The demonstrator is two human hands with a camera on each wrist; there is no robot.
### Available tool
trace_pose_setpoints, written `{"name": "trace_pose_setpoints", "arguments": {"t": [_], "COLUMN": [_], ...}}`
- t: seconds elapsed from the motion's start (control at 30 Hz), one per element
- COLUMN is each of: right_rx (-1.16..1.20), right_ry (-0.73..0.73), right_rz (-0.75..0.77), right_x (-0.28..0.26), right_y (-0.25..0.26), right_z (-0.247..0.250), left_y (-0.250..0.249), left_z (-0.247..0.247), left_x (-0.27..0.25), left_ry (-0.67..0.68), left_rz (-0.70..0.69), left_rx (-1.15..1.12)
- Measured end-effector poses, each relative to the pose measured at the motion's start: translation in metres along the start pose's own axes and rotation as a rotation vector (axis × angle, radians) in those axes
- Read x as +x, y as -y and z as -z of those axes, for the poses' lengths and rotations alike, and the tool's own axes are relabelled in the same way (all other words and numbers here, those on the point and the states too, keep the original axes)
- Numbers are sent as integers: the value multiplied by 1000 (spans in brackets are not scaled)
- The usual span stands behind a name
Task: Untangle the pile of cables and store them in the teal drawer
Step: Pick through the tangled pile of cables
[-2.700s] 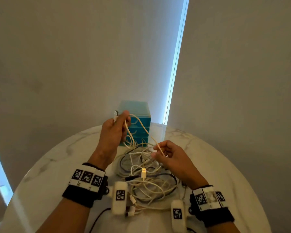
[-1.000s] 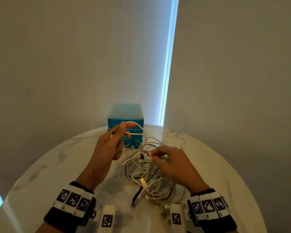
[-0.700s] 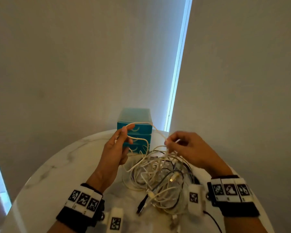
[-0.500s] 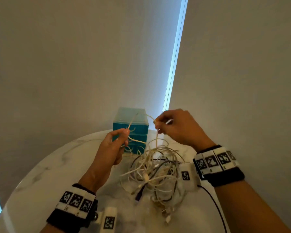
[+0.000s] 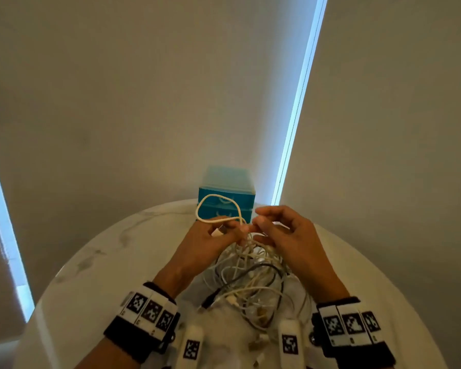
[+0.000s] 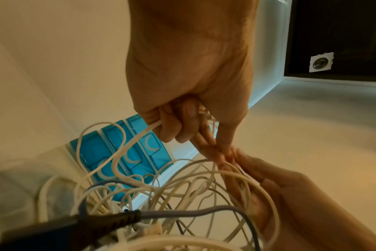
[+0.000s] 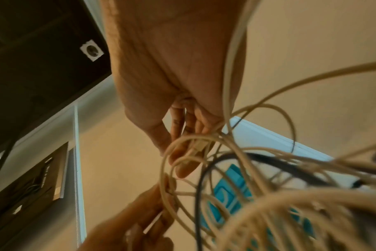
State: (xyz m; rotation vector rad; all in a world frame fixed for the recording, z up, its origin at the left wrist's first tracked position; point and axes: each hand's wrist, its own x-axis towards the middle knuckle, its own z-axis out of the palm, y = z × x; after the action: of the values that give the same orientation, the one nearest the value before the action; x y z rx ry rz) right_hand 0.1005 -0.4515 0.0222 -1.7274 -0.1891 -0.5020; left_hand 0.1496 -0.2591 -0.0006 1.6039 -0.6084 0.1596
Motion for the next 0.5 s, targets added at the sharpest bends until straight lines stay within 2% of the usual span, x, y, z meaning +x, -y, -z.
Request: {"name": "trace_pose_setpoints", "arguments": {"t": [0.13,0.23,0.33,0.43,0.5], "right_rx": [-417,-411,-485,-582,-550], "right_ry": [118,166,194,71,-50], "right_rz": [-51,-44,45,96,123], "right_x": [-10,-13,-14,-12,-10], "right_y": [-34,-34,-34,-39,-38], "right_z": [12,21,18,13,16], "left_y": [7,-1,-9,-7,-7], "left_z": [0,-7,-17,-23,-20], "left_x": [3,1,-4,-8,-8], "left_ry": [-76,-170,-54,108,140], "left_rz": [-8,-43,-45,-68,-75], "left_rx": [7,-78,-80,-15,-28]}}
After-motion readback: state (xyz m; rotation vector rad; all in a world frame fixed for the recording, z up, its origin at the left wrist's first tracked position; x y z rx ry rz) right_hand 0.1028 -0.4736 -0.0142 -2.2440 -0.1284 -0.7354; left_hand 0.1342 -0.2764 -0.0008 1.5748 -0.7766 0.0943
